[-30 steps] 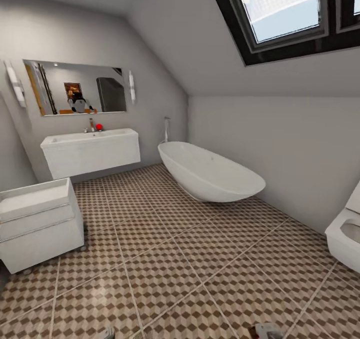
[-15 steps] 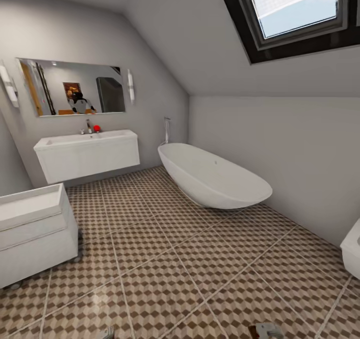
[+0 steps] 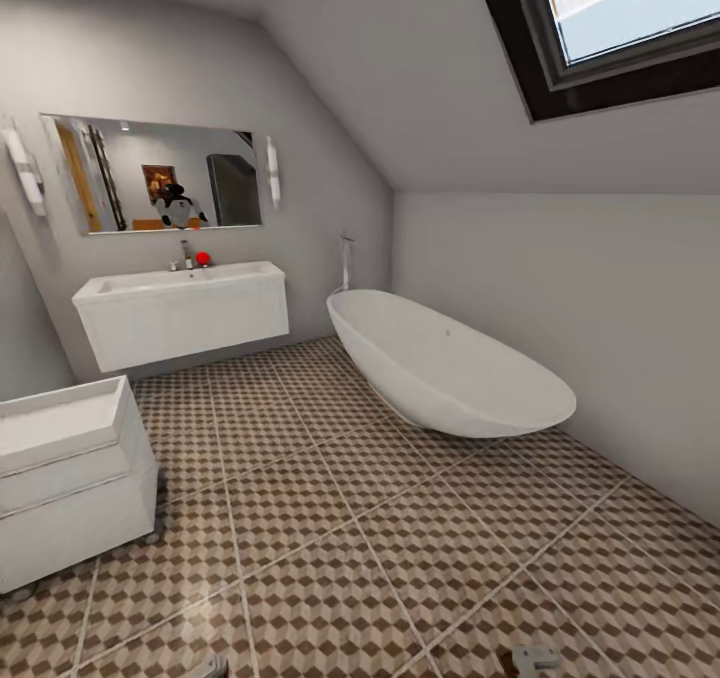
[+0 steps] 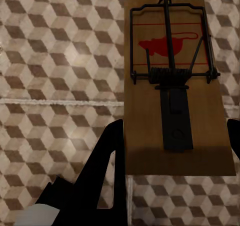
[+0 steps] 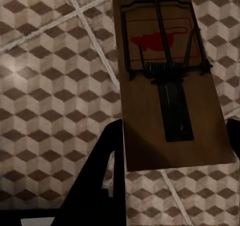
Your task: Take the four mousetraps from the cabinet in the bathroom and place them on the bathroom floor. Make sure all four end up on the same floor surface, and ensure that at least two of them are either under or directly next to the same bathroom sink.
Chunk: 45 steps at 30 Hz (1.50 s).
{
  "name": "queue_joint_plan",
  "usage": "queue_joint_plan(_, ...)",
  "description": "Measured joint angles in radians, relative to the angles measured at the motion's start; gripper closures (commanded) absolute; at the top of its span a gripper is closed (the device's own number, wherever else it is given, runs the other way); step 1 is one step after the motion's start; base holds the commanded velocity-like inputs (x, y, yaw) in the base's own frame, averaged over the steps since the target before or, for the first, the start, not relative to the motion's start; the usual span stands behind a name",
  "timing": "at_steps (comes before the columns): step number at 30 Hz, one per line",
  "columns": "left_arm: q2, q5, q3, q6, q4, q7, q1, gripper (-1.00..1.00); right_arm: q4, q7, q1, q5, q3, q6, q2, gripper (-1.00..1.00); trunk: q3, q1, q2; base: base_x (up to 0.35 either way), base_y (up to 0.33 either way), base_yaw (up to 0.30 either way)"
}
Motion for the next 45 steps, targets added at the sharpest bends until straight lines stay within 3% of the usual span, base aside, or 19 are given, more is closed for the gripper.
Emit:
queue_joint_plan(26, 0.002, 0.000, 0.000, 0.000, -0.002, 0.000, 0.000, 1.00, 0.000, -0.001, 0.000, -0.001, -0.001, 0.001, -0.001, 1.00, 0.000, 0.000, 0.000, 0.326, 0.000, 0.130)
queue_joint_plan(45, 0.001, 0.001, 0.000, -0.001, -0.002, 0.000, 0.000, 1.00, 0.000, 0.001, 0.000, 0.000, 0.000, 0.007, 0.000, 1.00, 0.000, 0.000, 0.000, 0.326, 0.000, 0.011)
